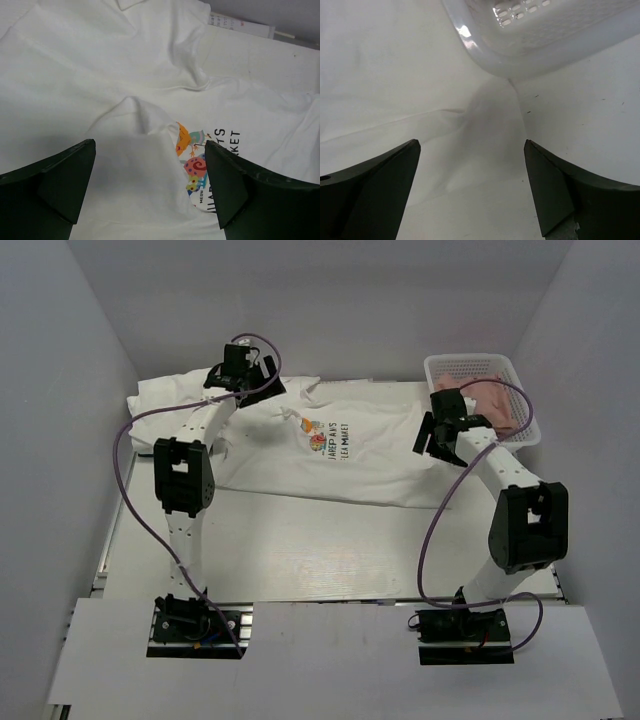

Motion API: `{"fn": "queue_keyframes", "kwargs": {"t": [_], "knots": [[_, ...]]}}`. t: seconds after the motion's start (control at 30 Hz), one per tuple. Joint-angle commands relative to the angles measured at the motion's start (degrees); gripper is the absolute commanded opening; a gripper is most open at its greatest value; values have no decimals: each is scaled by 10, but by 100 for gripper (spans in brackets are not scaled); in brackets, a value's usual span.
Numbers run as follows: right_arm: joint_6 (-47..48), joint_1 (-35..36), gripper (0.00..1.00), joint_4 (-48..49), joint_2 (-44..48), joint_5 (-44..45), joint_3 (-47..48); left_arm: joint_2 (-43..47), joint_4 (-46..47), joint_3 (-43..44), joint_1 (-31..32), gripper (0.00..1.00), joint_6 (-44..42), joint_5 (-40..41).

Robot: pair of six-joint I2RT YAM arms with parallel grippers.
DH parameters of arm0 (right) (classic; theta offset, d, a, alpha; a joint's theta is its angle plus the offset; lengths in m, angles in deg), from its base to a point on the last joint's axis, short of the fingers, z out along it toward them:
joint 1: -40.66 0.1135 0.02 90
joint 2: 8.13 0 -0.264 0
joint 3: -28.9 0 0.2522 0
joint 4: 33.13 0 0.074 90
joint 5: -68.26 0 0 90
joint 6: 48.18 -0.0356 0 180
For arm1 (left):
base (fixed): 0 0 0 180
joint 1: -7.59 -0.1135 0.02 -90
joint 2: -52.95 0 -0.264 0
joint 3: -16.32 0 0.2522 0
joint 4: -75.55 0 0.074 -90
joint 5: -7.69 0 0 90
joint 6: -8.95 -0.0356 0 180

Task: Fold and stack the t-shirts
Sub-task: Fold the flattened tshirt in 1/3 of the way

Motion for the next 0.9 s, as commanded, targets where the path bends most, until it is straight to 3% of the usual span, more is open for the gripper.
{"fn": "queue_keyframes", "kwargs": {"t": [0.0, 0.07, 0.3, 0.53, 0.63, 0.87], "knots": [[6, 7, 90, 12, 56, -39, -14, 91, -20, -38, -4, 100, 4, -10], [8, 12, 90, 20, 70, -66, -27, 113, -25, -78, -4, 100, 4, -23], [24, 36, 90, 77, 70, -127, -108, 211, 29, -347, -4, 100, 18, -24], [40, 24, 90, 133, -14, -90, -93, 199, -4, -395, -9, 100, 24, 53], [37, 28, 90, 122, -45, -88, -85, 194, -4, -424, -22, 100, 31, 53], [-10, 14, 90, 108, -42, -104, -175, 218, -23, -530, -32, 100, 59, 34]]}}
